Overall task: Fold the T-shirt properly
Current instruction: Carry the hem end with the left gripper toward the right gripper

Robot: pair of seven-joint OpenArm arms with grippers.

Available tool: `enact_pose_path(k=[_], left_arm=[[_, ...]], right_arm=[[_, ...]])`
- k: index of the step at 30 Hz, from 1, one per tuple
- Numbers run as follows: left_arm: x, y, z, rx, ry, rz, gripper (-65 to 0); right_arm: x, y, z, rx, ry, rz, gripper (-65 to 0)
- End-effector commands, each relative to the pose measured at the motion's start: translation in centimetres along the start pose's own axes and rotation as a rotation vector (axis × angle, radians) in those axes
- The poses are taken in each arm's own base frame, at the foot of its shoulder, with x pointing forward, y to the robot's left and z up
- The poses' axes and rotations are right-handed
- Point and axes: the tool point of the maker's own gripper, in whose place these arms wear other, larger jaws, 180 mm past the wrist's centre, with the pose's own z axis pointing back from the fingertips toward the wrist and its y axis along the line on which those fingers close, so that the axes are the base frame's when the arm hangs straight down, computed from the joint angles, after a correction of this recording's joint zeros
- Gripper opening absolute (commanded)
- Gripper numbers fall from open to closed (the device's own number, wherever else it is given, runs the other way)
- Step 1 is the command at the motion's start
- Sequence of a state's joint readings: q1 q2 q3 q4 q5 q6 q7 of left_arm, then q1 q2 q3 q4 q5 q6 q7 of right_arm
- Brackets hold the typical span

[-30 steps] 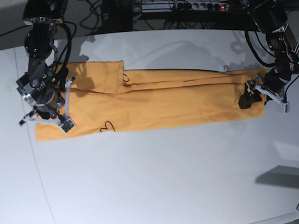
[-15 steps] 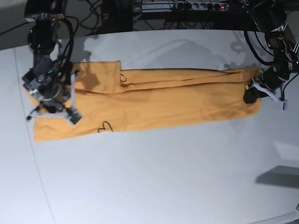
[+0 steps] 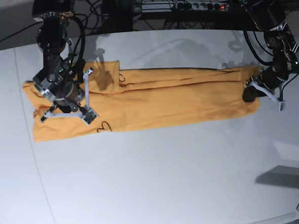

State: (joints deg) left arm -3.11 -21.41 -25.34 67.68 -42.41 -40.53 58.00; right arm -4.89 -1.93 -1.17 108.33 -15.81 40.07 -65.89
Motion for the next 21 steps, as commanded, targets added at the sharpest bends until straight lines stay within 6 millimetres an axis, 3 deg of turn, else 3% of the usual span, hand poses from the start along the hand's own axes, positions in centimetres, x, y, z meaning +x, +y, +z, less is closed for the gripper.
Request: enact_pose_path(k=[1, 9, 16, 21], left_arm=[[-1.4, 0.8, 0.5, 0.043, 0.091, -0.033, -65.0], [-1.2, 0.9, 0.7, 0.049, 0.083, -0.038, -65.0], [-0.7, 1.4, 1.2, 0.063, 0.079, -0.052, -65.0], [1.3, 1.1, 2.0, 0.077, 0.042, -0.111, -65.0]], right_arm=[[0.5, -0.4, 0.0, -0.010, -0.015, -0.003, -65.0], [-0.8, 1.6, -2.3, 0.070, 0.029, -0.001, -65.0], [-1.0, 2.3, -2.8, 0.093, 0.039, 0.002, -65.0], [-1.0, 2.3, -2.8, 0.093, 0.039, 0.002, -65.0]])
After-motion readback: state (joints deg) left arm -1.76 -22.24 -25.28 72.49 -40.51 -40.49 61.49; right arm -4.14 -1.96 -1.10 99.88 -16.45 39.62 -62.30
